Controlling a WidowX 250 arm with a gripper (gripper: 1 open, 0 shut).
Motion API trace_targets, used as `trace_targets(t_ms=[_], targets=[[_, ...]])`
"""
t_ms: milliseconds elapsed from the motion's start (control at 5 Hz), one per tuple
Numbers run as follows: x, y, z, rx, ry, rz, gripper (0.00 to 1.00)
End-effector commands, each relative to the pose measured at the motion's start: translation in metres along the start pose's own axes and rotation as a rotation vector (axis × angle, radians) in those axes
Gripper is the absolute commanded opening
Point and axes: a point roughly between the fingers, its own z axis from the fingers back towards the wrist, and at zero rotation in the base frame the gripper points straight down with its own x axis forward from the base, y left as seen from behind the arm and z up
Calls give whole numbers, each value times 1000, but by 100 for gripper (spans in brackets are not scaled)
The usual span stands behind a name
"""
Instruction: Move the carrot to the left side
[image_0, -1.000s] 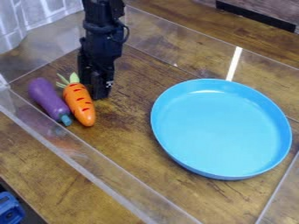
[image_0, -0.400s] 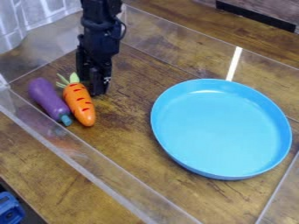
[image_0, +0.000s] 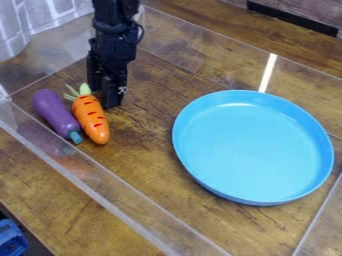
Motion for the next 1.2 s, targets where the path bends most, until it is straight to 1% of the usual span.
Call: trace_targets(t_ms=[0,1000], targets=[[-7,13,0,14,2,23,0],[-8,24,-4,39,23,14,0]])
